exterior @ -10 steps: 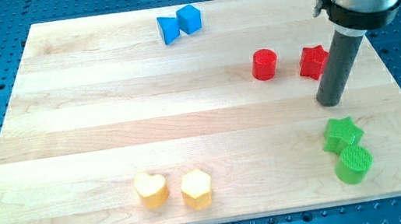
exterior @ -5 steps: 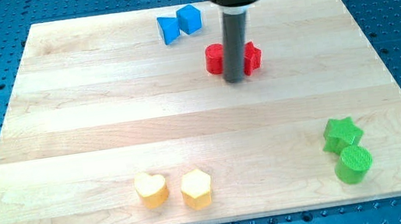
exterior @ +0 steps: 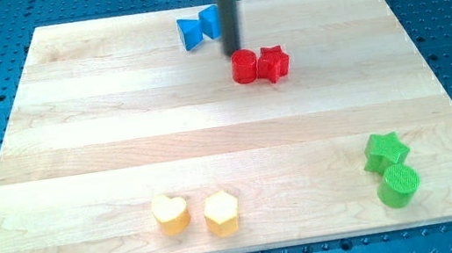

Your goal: Move the red blocks to the left of the blue blocks

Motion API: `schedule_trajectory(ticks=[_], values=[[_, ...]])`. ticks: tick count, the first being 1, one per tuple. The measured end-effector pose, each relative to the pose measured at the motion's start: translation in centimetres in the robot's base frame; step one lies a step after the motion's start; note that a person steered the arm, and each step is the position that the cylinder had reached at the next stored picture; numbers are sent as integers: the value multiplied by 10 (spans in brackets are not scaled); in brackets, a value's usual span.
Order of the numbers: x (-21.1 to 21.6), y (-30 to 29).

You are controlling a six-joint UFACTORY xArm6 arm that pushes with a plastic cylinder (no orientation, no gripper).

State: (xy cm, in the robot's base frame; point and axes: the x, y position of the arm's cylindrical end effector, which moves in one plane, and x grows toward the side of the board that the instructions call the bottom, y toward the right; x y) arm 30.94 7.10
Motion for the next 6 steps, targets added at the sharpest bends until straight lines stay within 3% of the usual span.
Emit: schedule_trajectory(ticks=[1, 3, 4, 5, 6], values=[[11, 113], [23, 8], [13, 109], [58, 64], [68, 1]])
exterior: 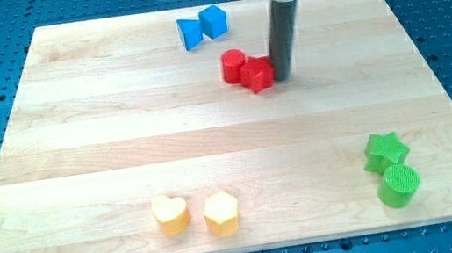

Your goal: Move the red blocks to the left of the blue blocks

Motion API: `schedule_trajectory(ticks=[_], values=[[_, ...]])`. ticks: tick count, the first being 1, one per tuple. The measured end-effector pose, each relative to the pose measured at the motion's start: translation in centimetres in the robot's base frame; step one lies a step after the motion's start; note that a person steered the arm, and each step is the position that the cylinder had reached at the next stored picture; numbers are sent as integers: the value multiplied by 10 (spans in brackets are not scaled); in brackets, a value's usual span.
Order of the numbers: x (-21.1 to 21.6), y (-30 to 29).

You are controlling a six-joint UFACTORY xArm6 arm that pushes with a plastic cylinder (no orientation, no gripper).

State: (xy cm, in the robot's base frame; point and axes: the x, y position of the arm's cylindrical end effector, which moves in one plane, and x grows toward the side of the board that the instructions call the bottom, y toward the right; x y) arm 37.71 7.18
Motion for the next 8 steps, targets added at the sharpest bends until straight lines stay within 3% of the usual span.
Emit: schedule_trajectory(ticks=[2, 3, 4, 5, 6, 7, 8], values=[[-56, -91], [-55, 0], [-2, -2], [3, -61], [-17, -104], [-50, -107], [-39, -77]])
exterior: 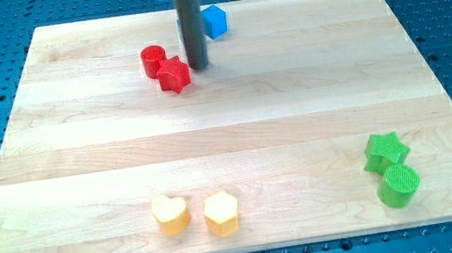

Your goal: Move the red blocks to the left of the blue blocks

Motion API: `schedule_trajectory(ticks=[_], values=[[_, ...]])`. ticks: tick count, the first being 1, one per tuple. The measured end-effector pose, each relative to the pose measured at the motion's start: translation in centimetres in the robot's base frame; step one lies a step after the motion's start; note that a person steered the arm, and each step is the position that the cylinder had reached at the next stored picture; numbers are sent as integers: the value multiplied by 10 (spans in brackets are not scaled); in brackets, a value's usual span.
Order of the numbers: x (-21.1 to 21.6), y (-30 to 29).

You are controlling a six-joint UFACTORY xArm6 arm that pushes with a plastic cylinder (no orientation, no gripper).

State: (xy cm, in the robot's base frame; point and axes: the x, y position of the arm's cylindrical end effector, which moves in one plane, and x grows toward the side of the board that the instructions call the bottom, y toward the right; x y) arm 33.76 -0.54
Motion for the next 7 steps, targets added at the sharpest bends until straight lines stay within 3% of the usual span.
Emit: schedule_trajectory(ticks=[1, 3, 4, 6, 7], values=[[48, -42], [-24, -85], [4, -46], [-44, -90], [-44, -66]])
